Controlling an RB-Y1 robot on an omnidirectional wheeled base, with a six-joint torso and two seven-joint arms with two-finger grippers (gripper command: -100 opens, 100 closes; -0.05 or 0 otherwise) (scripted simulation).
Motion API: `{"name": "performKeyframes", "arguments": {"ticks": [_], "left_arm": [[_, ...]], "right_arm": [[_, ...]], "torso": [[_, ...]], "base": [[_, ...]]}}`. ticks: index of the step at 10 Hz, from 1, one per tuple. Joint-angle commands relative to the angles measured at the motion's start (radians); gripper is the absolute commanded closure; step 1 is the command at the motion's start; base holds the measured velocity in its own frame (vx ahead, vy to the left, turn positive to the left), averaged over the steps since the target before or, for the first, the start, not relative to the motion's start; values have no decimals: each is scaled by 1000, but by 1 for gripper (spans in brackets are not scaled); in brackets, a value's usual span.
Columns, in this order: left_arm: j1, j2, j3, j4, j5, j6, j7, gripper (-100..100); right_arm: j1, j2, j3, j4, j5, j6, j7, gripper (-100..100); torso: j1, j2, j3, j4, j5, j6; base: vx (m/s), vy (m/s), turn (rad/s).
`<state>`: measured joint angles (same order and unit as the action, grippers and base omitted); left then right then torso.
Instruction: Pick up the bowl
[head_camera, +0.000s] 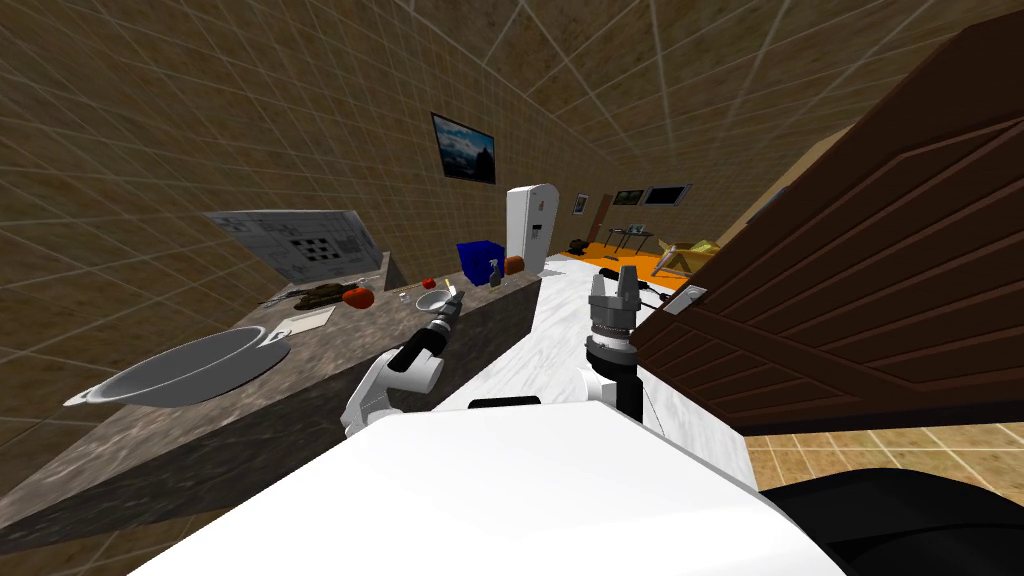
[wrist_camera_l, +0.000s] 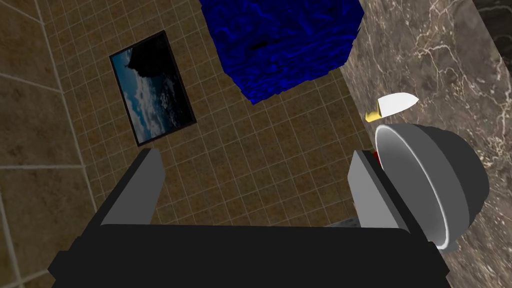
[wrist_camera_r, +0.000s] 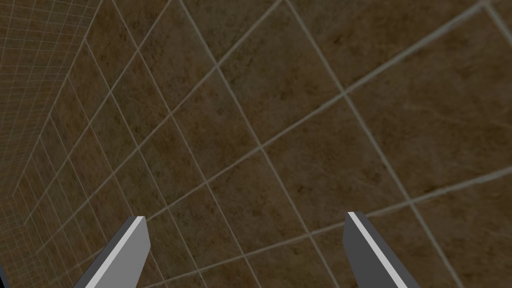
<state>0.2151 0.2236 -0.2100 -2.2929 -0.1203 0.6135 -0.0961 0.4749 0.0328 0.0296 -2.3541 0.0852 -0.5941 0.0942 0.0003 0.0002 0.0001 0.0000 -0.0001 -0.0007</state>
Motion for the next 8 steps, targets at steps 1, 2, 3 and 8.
{"name": "performKeyframes", "arguments": {"ticks": [1, 2, 3, 8], "left_arm": [[-22, -6, 9, 7, -7, 50, -7, -100], [-22, -6, 9, 7, -7, 76, -7, -100], [-22, -6, 9, 7, -7, 85, -7, -100], [-67, -12, 37, 20, -14, 224, -19, -100]], "right_arm": [[0, 0, 0, 0, 0, 0, 0, 0], [0, 0, 0, 0, 0, 0, 0, 0], [0, 0, 0, 0, 0, 0, 0, 0], [0, 0, 0, 0, 0, 0, 0, 0]], "torso": [[0, 0, 0, 0, 0, 0], [0, -1, 0, 0, 0, 0], [0, -1, 0, 0, 0, 0], [1, -1, 0, 0, 0, 0]], "base": [[18, -8, -63], [18, -7, -40], [7, -3, 2], [16, 1, -35]]}}
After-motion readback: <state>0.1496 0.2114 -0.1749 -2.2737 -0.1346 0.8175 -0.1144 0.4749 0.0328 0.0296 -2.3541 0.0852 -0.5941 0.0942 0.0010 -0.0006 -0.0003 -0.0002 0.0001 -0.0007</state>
